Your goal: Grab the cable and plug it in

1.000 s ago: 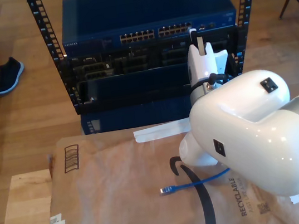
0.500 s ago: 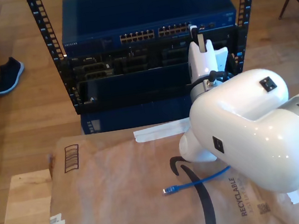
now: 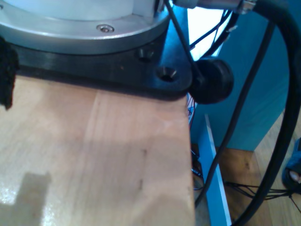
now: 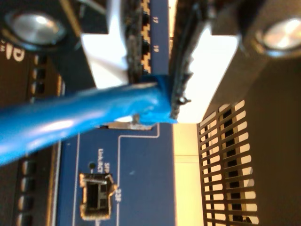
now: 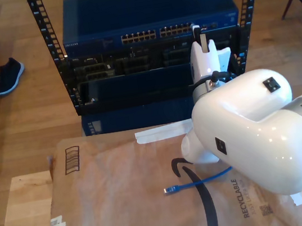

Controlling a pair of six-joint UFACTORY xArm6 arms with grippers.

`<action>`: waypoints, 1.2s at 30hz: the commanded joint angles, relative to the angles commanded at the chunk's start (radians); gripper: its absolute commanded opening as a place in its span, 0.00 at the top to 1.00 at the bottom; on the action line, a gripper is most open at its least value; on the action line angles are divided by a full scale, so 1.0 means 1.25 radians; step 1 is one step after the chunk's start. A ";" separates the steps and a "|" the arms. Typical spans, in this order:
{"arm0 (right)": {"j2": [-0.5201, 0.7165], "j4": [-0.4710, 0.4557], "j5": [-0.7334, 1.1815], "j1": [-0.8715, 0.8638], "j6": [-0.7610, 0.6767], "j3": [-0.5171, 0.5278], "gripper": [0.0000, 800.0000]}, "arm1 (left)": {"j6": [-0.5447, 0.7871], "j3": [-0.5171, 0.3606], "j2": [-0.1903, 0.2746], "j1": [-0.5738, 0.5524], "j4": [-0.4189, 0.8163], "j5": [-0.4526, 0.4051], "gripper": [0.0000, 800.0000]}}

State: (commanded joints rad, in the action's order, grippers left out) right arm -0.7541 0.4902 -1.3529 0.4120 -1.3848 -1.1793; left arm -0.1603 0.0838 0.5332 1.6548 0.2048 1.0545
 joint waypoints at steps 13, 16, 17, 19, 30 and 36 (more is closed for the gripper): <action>-0.007 0.000 0.001 0.001 0.001 -0.006 1.00 | 0.000 0.000 0.000 0.000 0.000 0.000 0.00; -0.009 0.000 0.000 0.001 0.001 -0.006 1.00 | 0.000 0.000 0.000 0.000 0.000 0.000 0.00; -0.009 0.000 0.001 0.001 0.001 -0.006 1.00 | 0.000 0.000 0.000 0.000 0.000 0.000 0.00; -0.009 0.000 0.001 0.001 0.001 -0.007 1.00 | 0.000 0.000 0.000 0.000 0.000 0.000 0.00; -0.009 0.000 0.000 0.001 0.001 -0.007 1.00 | 0.000 0.000 0.000 0.000 0.000 0.000 0.00; -0.007 0.000 0.000 0.001 0.001 -0.010 1.00 | 0.000 0.000 0.000 0.000 0.000 0.000 0.00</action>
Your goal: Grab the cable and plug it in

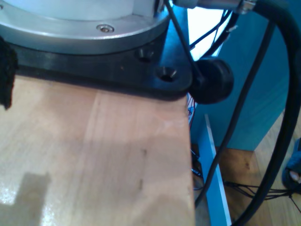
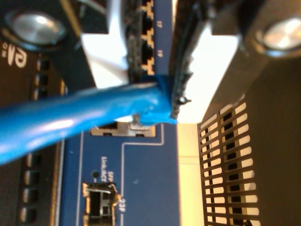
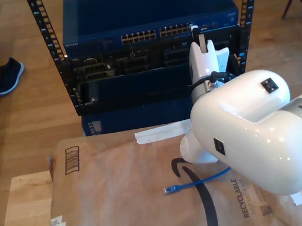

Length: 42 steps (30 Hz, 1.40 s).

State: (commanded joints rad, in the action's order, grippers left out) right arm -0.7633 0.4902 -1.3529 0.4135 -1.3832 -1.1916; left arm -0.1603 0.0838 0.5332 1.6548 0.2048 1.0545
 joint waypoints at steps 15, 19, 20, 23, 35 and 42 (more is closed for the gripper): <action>-0.009 0.001 0.001 0.000 -0.001 -0.010 1.00 | 0.000 0.000 0.000 0.000 0.000 0.000 0.00; -0.015 0.000 0.002 0.000 -0.001 -0.020 1.00 | 0.000 0.000 0.000 0.000 0.000 0.000 0.00; -0.016 0.000 0.002 0.000 -0.001 -0.025 1.00 | 0.000 0.000 0.000 0.000 0.000 0.000 0.00; -0.023 0.000 0.002 0.000 0.000 -0.032 1.00 | 0.000 0.000 0.000 0.000 0.000 0.000 0.00; -0.050 0.000 0.009 -0.001 0.000 -0.081 1.00 | 0.000 0.000 0.000 0.000 0.000 0.000 0.00; -0.059 -0.001 0.011 -0.005 -0.001 -0.090 1.00 | 0.000 0.000 0.000 0.000 0.000 0.000 0.00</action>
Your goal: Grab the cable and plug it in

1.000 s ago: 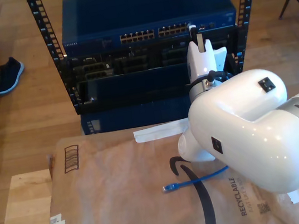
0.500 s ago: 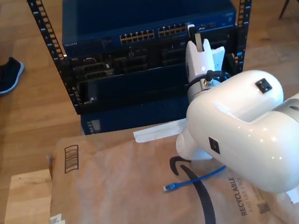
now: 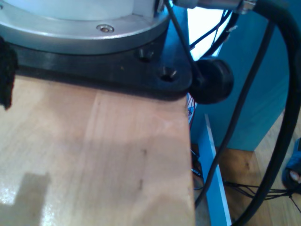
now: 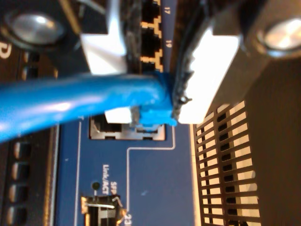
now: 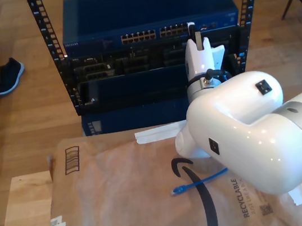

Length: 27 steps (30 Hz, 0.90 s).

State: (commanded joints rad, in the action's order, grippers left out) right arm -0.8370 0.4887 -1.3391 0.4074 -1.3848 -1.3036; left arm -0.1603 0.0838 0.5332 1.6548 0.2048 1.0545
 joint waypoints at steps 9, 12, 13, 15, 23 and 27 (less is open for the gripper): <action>0.006 -0.001 -0.007 0.002 -0.001 0.011 0.83 | 0.000 0.000 -0.001 0.000 0.000 0.000 0.00; 0.011 -0.001 -0.007 0.002 -0.002 0.022 0.67 | 0.000 0.000 0.000 0.000 0.000 0.000 0.00; 0.014 -0.001 -0.007 0.002 -0.002 0.022 0.63 | 0.000 0.000 0.000 0.000 0.000 0.000 0.00; 0.015 -0.001 -0.007 0.002 -0.002 0.026 0.60 | 0.000 0.000 0.000 0.000 0.000 0.000 0.00; 0.081 0.000 -0.011 0.012 -0.004 0.125 0.61 | 0.000 0.000 0.000 0.000 0.000 0.000 0.00; 0.131 -0.001 -0.007 0.020 -0.004 0.190 0.57 | 0.000 0.000 0.000 0.000 0.000 0.000 0.00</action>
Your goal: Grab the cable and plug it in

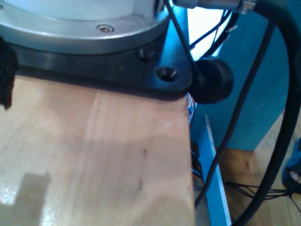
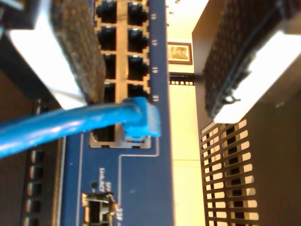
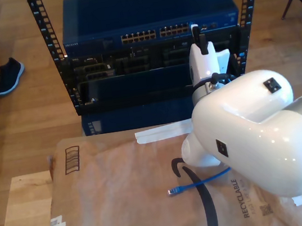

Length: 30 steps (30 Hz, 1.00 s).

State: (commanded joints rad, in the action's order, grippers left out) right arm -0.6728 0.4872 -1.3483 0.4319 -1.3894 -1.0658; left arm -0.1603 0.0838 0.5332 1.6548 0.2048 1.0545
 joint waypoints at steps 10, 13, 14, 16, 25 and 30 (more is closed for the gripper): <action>0.161 -0.001 0.023 0.014 -0.001 0.209 0.50 | 0.000 0.000 0.000 0.000 0.000 0.000 0.00; 0.217 -0.017 0.076 0.012 0.000 0.254 0.50 | 0.000 0.000 0.000 0.000 0.000 0.000 0.00; 0.234 -0.029 0.102 0.011 0.000 0.261 0.50 | 0.000 0.000 0.000 0.000 0.000 0.000 0.00; 0.263 -0.058 0.173 0.002 0.000 0.269 0.42 | 0.000 0.000 0.000 0.000 0.000 0.000 0.00; 0.486 -0.284 0.603 -0.146 0.031 0.333 0.30 | 0.000 0.000 0.000 0.000 0.000 0.000 0.00; 0.571 -0.524 0.843 -0.280 0.029 0.325 0.19 | 0.000 0.000 0.000 0.000 0.000 0.000 0.00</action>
State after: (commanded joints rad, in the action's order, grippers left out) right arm 0.0407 -0.1680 -0.2942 0.0821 -1.3525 -0.6592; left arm -0.1603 0.0838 0.5332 1.6548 0.2048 1.0545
